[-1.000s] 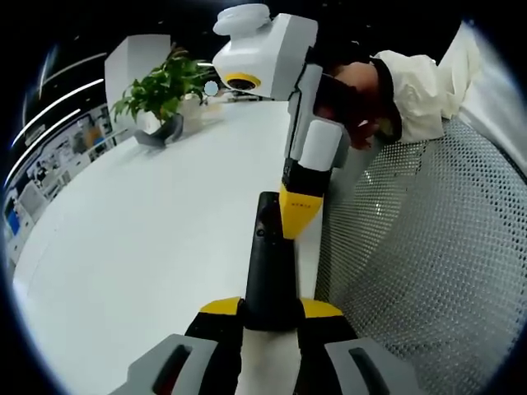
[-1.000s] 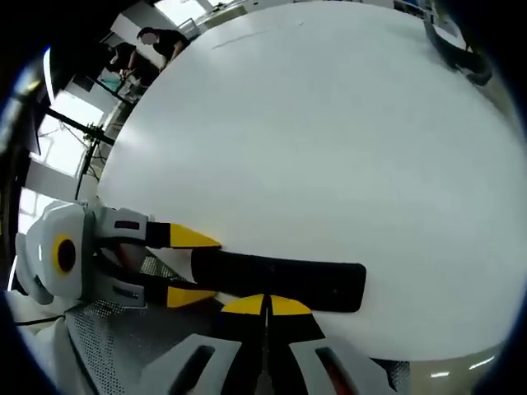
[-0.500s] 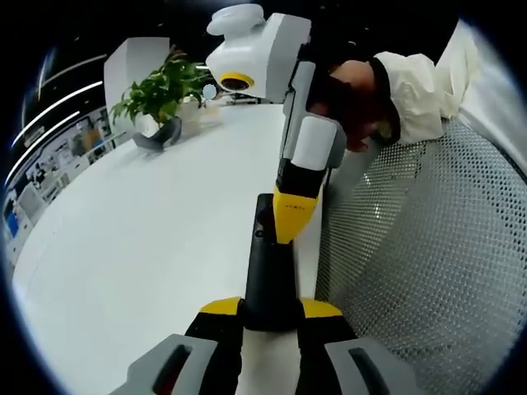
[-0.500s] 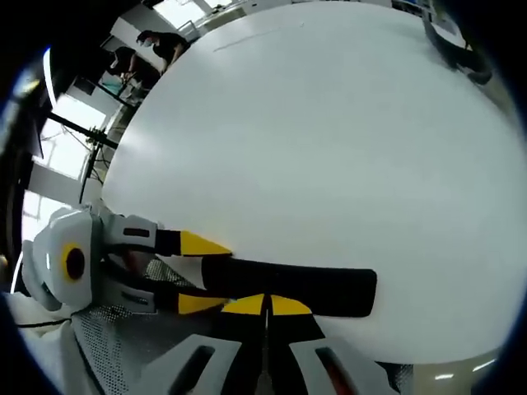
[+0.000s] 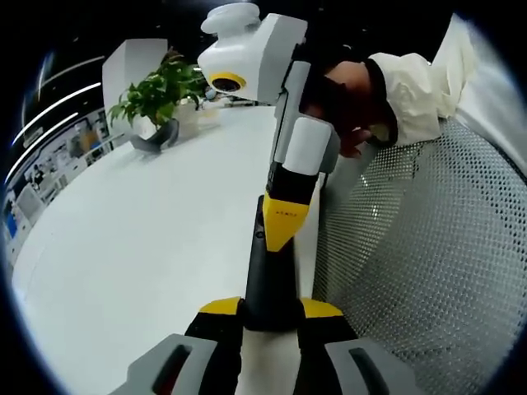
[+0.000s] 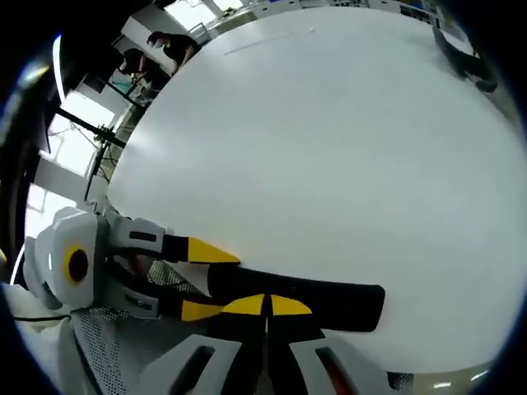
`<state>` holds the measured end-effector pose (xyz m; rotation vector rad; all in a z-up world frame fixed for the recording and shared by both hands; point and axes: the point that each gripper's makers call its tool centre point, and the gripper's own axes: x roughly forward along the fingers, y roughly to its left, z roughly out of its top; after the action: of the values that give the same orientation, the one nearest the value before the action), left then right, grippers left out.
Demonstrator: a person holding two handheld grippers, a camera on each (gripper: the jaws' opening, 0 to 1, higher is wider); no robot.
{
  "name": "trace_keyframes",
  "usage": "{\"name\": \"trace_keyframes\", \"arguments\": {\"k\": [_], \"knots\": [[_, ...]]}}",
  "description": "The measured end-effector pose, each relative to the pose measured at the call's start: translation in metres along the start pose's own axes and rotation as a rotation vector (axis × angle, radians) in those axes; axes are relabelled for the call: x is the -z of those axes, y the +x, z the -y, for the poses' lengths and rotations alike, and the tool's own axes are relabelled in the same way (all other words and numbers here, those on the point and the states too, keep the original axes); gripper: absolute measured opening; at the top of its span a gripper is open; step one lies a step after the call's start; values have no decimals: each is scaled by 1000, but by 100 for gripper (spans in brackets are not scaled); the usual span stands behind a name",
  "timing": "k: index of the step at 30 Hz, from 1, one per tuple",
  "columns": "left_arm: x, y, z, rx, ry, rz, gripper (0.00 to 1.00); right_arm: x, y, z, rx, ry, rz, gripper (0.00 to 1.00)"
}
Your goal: Press the specified remote control buttons in sequence, fully releasing each button before pressing the next.
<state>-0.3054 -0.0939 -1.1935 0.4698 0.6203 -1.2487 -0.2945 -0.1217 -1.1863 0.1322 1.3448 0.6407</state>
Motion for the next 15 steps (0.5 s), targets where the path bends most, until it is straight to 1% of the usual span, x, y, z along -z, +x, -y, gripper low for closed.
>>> {"name": "trace_keyframes", "arguments": {"k": [6, 11, 15], "knots": [[0, 0, 0, -3, -1, 2, 25, -1, 0, 0, 3, -7, 9, 0], [0, 0, 0, -3, -1, 3, 25, -1, 0, 0, -13, 23, 13, 0], [0, 0, 0, -3, -1, 4, 25, -1, 0, 0, -18, 31, 16, 0]]}}
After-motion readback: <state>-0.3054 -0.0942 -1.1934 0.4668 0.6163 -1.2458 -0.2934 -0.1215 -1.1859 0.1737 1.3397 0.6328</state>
